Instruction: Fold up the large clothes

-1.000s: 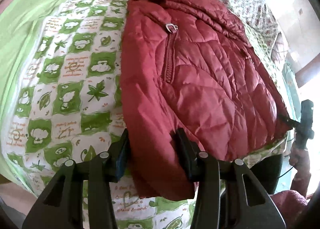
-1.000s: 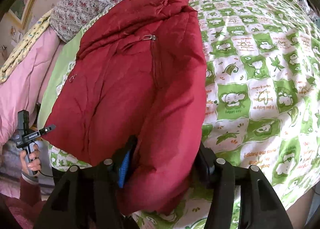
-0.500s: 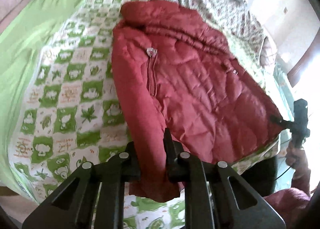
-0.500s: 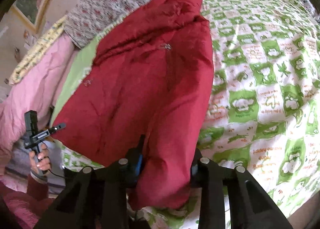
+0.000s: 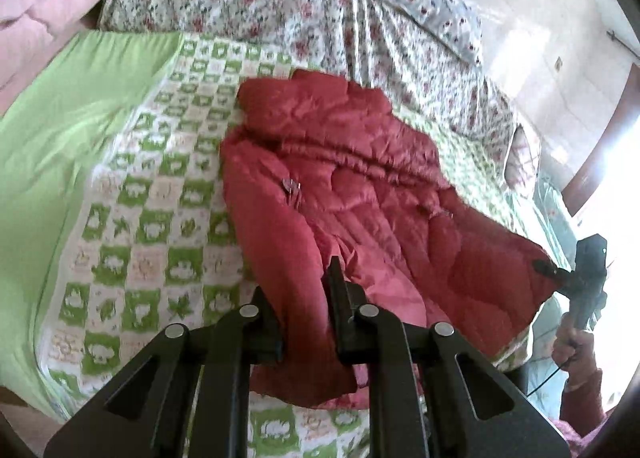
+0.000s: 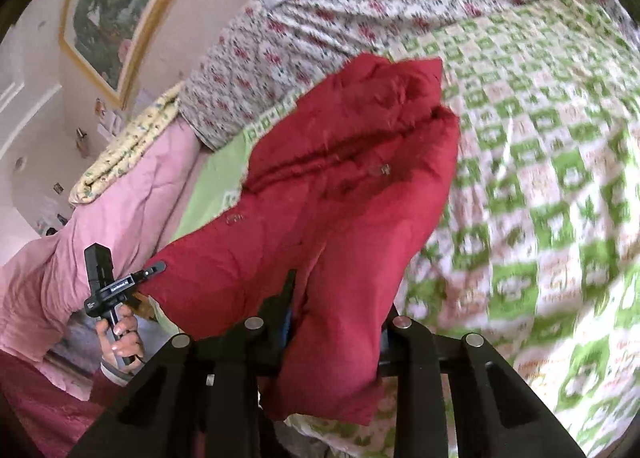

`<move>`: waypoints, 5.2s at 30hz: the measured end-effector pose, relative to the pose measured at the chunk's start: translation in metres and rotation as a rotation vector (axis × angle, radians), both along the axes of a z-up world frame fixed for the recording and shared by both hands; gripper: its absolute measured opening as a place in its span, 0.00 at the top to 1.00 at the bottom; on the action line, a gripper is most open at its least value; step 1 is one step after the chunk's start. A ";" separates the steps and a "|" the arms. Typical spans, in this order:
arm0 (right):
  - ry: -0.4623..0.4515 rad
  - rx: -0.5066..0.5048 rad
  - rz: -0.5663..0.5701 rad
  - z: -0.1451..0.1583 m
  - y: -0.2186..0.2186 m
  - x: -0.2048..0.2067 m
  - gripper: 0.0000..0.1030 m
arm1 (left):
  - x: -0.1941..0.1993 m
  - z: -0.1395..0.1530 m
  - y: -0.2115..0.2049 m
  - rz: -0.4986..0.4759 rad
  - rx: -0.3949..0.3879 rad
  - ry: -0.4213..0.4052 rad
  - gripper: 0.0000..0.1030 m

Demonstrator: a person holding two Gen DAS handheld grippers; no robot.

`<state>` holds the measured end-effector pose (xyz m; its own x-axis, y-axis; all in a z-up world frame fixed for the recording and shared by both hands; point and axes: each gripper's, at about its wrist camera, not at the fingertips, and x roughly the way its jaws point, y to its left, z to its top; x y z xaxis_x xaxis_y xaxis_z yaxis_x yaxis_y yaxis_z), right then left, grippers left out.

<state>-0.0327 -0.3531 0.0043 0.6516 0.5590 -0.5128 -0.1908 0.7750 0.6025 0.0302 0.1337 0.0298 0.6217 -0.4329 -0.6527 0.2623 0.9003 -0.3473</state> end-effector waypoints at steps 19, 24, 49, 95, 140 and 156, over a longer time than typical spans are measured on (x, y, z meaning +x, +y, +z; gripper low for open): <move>-0.166 -0.021 -0.091 0.064 -0.019 0.097 0.74 | 0.088 0.064 -0.019 0.032 -0.014 -0.147 0.86; -0.166 -0.005 -0.116 0.069 -0.025 0.132 0.74 | 0.120 0.070 -0.019 0.037 -0.050 -0.142 0.86; 0.023 0.145 -0.346 0.009 -0.068 0.316 0.70 | 0.316 0.033 -0.045 0.179 0.022 -0.012 0.85; -0.052 0.147 -0.474 0.014 -0.080 0.343 0.30 | 0.334 -0.045 -0.146 0.088 0.312 -0.024 0.52; 0.044 -0.324 -0.256 -0.024 -0.003 0.366 0.09 | 0.299 -0.028 -0.083 0.114 0.128 0.013 0.52; 0.109 -0.184 -0.282 -0.033 -0.068 0.319 0.09 | 0.294 -0.025 -0.039 0.140 0.036 0.021 0.33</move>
<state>0.2867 -0.4211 -0.0283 0.7030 0.2561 -0.6635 0.1044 0.8856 0.4526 0.3246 0.0944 0.0050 0.6602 -0.3192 -0.6799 0.1259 0.9394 -0.3187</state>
